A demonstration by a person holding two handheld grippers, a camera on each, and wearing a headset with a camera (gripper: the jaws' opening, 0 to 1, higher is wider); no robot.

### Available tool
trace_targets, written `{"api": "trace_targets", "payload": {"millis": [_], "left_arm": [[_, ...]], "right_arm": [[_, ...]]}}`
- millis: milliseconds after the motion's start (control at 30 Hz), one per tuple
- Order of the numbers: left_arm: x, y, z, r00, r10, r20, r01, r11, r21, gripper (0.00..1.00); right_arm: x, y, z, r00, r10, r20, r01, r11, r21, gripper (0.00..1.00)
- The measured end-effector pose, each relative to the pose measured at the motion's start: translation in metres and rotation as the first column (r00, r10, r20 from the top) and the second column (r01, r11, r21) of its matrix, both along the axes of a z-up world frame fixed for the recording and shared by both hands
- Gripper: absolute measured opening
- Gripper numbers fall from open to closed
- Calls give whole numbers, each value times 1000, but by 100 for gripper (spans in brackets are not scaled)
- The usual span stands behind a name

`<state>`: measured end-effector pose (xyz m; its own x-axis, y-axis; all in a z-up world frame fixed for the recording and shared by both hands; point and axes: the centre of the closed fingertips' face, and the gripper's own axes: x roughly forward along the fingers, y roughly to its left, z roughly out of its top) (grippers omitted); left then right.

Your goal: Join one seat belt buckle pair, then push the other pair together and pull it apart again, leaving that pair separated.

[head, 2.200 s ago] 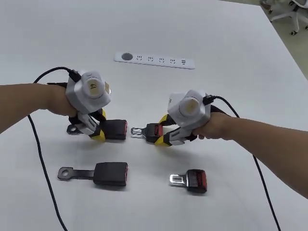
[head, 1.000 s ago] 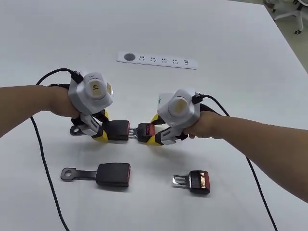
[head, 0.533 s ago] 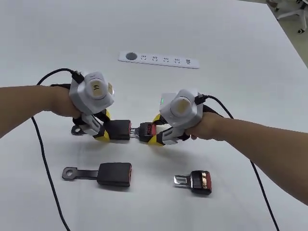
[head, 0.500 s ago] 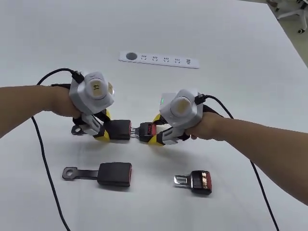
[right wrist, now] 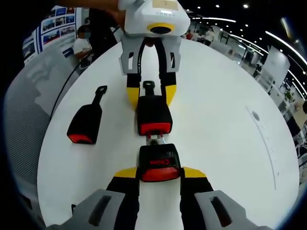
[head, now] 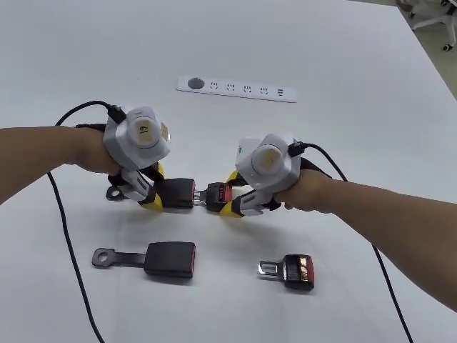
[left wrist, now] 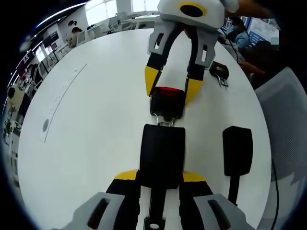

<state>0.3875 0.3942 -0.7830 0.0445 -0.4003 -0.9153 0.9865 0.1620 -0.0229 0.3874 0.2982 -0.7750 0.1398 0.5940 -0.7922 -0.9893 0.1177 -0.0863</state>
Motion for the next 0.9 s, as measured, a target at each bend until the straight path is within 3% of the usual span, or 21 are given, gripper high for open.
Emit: {"api": "trace_targets", "payload": {"millis": [900], "left_arm": [[0, -1, 0, 1000, 3, 1, -3, 1000, -9, 30]], "right_arm": [[2, 5, -2, 1000, 4, -12, -4, 1000, 4, 27]]}}
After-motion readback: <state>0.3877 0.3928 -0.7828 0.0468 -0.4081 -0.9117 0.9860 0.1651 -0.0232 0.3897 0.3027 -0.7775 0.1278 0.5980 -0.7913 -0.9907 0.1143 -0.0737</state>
